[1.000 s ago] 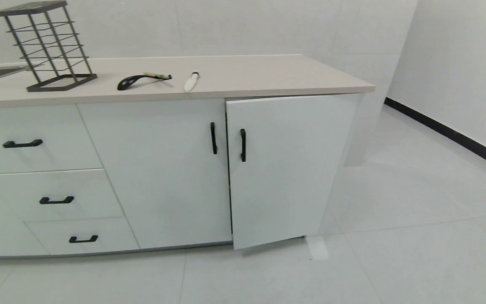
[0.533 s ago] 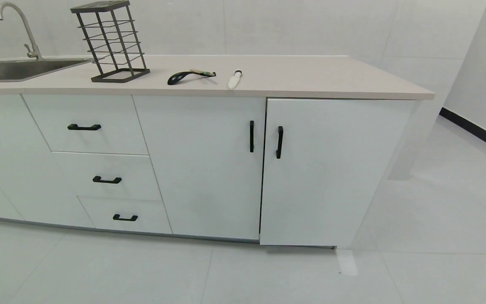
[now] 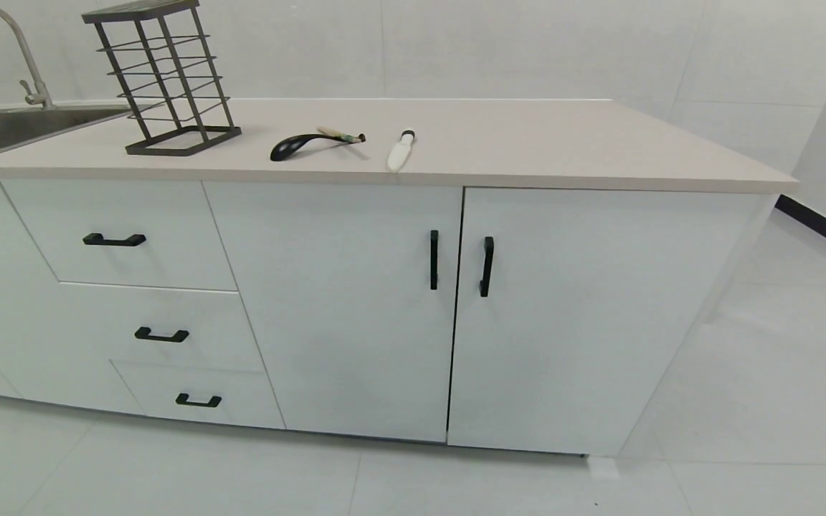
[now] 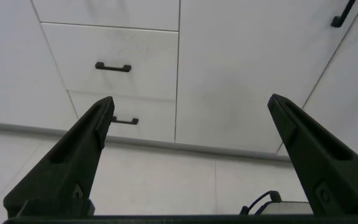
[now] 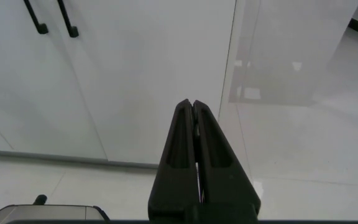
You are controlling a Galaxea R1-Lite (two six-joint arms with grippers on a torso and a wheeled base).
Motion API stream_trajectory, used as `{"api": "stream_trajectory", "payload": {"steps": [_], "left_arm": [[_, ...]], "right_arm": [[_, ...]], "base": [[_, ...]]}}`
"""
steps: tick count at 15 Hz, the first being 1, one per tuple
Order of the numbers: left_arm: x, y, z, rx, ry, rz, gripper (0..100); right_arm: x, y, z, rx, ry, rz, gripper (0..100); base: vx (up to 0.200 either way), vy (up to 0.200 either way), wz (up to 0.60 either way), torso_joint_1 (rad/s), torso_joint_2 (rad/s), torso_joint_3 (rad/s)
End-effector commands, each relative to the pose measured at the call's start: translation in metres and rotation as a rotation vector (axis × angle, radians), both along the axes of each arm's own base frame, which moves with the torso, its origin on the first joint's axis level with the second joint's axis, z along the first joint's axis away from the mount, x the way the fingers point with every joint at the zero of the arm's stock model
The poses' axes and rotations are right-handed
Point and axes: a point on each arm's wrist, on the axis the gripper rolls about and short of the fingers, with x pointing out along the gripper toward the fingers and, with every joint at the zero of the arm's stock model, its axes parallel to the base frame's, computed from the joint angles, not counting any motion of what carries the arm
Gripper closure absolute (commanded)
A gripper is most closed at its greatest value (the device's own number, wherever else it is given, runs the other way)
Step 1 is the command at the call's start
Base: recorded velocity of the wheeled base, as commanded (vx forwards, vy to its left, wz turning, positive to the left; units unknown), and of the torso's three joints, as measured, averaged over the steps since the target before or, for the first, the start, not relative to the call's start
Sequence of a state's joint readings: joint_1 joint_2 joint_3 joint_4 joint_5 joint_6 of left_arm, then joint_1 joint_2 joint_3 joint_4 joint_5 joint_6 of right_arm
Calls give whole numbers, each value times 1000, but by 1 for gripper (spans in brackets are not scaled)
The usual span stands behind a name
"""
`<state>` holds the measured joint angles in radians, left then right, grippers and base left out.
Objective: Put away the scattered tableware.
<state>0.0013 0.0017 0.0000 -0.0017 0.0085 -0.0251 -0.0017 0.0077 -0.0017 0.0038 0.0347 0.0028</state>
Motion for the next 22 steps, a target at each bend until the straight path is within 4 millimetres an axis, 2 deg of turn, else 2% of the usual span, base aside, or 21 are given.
{"api": "stream_trajectory", "payload": {"steps": [1,15,19,22], "left_arm": [[0,0,0,1,0,1,0],[0,0,0,1,0,1,0],[0,0,0,1,0,1,0],[0,0,0,1,2,1,0]], "right_arm": [[0,0,0,0,4,1,100],[0,0,0,0,4,1,100],[0,0,0,0,4,1,100],[0,0,0,0,4,1,100]], "base": [[0,200,0,2,2,-2],[0,200,0,1,2,2],[0,0,0,0,0,0],[0,0,600,2,2,5]]}}
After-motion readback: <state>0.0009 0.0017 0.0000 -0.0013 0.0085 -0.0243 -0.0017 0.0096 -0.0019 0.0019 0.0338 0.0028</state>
